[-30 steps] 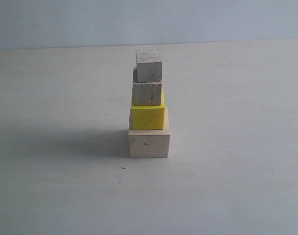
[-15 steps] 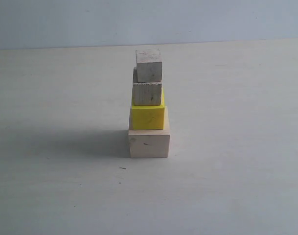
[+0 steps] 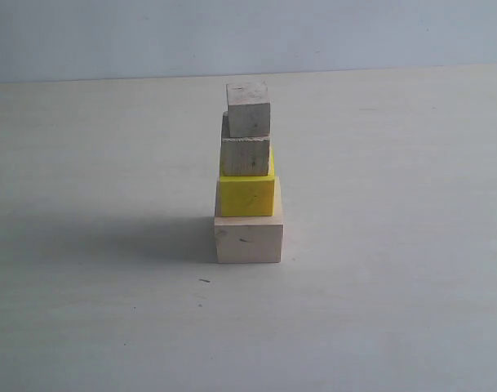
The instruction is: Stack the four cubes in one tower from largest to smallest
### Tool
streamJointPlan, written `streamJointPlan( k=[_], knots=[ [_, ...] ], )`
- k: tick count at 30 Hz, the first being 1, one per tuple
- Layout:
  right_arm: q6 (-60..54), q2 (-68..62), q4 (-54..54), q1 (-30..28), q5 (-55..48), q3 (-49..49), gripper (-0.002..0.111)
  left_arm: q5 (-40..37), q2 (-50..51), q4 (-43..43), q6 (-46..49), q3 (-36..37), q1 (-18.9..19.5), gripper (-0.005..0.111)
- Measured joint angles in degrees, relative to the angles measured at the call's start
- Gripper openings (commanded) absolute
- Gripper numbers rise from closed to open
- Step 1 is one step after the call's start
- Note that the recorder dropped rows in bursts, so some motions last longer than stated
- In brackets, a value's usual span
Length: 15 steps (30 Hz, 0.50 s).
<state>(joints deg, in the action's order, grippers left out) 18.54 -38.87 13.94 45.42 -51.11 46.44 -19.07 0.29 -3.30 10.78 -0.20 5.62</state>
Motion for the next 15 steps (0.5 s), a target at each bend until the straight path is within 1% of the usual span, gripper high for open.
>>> streamJointPlan(
  k=[4,15],
  knots=[
    [0.00,0.00,0.00,0.00,0.00,0.00,0.000,-0.28,0.00,-0.12,0.12,0.00,0.00,0.000],
    [0.00,0.00,0.00,0.00,0.00,0.00,0.000,-1.85,0.00,-0.23,-5.76,0.00,0.00,0.000]
  ],
)
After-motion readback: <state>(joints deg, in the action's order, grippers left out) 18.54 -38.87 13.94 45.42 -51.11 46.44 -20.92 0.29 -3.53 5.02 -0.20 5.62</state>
